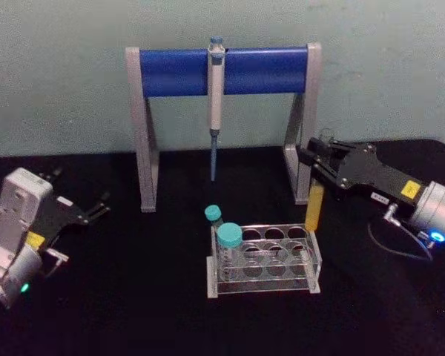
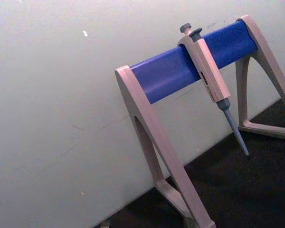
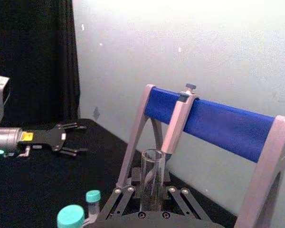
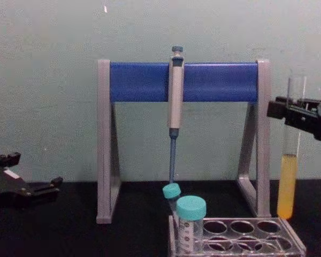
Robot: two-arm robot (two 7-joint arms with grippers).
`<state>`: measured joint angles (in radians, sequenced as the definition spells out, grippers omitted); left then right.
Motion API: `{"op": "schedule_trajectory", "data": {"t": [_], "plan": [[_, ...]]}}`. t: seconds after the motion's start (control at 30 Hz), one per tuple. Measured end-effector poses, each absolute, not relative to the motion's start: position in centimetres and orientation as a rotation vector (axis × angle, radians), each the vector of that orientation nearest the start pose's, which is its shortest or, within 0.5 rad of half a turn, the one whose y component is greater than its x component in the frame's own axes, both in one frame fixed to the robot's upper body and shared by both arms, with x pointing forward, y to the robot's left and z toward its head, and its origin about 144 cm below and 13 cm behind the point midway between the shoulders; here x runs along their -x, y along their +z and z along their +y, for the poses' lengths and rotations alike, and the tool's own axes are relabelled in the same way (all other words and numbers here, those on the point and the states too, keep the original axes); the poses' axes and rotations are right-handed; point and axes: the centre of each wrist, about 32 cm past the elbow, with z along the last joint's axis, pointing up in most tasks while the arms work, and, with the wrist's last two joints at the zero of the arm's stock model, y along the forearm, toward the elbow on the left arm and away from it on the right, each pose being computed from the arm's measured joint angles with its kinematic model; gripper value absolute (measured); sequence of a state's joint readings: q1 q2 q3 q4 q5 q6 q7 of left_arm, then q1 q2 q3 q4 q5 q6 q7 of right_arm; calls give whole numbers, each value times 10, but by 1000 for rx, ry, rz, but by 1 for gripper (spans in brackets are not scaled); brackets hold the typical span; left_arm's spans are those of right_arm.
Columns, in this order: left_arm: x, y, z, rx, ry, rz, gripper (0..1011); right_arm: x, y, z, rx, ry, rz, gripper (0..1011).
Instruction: Pick up the test tube from the test tube rack, shake it, then place it back into the test tube rack.
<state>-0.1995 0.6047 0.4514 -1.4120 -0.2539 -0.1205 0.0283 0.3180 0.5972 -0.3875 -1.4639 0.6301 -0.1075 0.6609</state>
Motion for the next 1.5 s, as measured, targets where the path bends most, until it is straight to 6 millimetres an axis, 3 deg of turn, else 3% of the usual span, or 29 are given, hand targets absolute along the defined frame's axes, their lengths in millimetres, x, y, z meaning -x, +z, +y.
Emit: {"op": "schedule_trajectory", "data": {"t": [0.73,1.1,1.5], "plan": [[-489,1140,310,-304,1248,-285,1001,-549,1212,-290,-78,-594,-105,235],[-489,1140,310,-304,1248,-285,1001,-542,1212,-282,-87,-514,-90,235],[-489,1140,310,-304,1248,-285,1001,-523,1212,-297,-66,-535,-90,235]]}}
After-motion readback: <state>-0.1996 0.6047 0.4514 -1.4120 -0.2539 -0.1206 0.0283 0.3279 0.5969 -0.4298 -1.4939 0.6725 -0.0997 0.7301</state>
